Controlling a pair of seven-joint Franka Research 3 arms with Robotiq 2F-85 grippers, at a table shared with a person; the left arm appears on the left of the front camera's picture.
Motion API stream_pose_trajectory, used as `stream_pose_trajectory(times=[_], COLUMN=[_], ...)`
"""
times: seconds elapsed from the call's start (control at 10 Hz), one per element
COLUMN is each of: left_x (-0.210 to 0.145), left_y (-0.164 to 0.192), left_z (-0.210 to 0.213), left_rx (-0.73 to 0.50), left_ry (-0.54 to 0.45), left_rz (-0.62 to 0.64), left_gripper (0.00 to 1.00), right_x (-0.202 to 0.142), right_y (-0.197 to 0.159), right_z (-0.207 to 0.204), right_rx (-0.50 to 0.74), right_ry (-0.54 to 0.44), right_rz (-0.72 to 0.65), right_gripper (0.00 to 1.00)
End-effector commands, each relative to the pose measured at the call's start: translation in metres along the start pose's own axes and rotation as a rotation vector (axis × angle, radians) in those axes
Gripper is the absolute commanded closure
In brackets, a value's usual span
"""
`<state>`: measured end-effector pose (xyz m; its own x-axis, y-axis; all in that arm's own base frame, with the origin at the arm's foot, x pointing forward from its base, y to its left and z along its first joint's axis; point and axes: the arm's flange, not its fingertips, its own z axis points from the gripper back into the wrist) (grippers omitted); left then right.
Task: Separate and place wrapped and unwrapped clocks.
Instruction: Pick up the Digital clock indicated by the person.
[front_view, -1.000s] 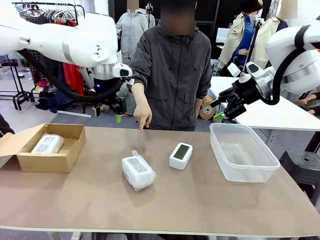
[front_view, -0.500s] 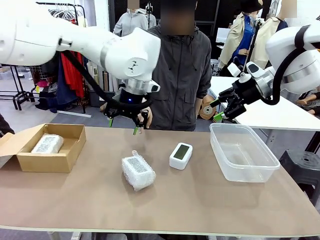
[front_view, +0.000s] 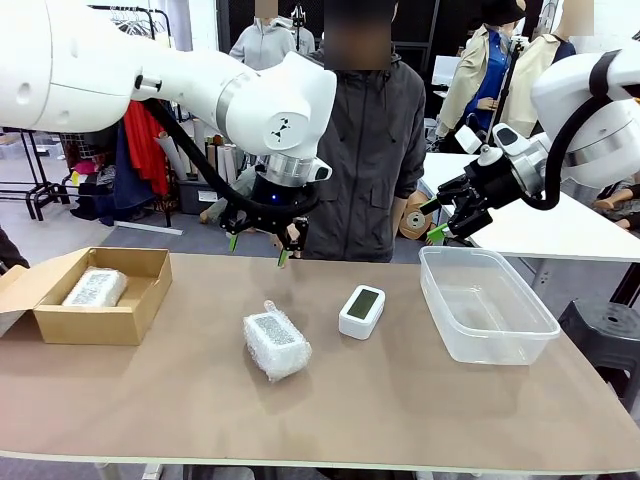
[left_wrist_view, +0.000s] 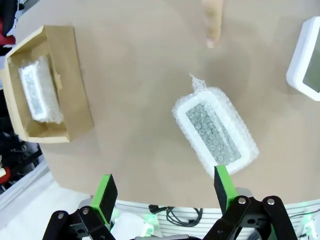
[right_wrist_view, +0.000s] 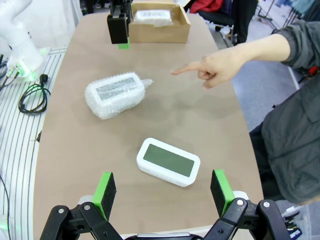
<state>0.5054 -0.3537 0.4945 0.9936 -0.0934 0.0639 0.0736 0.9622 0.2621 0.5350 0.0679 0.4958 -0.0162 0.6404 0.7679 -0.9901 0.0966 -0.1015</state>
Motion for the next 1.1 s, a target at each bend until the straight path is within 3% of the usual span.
stream_pose_trajectory(times=[0.0, 0.1, 0.3, 0.8, 1.0], left_x=[0.001, 0.001, -0.016, -0.064, -0.078], left_y=[0.001, -0.009, -0.016, -0.044, -0.044], left_z=[0.003, 0.000, -0.011, -0.039, -0.060], left_rx=[-0.008, 0.016, -0.075, -0.034, -0.093], left_ry=[-0.008, -0.041, -0.055, -0.070, -0.033], left_rz=[0.001, 0.107, 0.344, 0.559, 0.614], left_gripper=[0.00, 0.00, 0.00, 0.00, 0.00], right_x=[0.001, 0.001, 0.001, 0.001, 0.001], right_y=[0.000, 0.000, 0.000, 0.000, 0.000], right_z=[0.001, 0.001, 0.001, 0.001, 0.001], right_rx=[-0.007, -0.007, -0.007, -0.007, -0.007], right_ry=[0.004, 0.004, 0.004, 0.004, 0.004], right_rz=[0.007, 0.007, 0.007, 0.007, 0.007], right_gripper=[0.00, 0.00, 0.00, 0.00, 0.00])
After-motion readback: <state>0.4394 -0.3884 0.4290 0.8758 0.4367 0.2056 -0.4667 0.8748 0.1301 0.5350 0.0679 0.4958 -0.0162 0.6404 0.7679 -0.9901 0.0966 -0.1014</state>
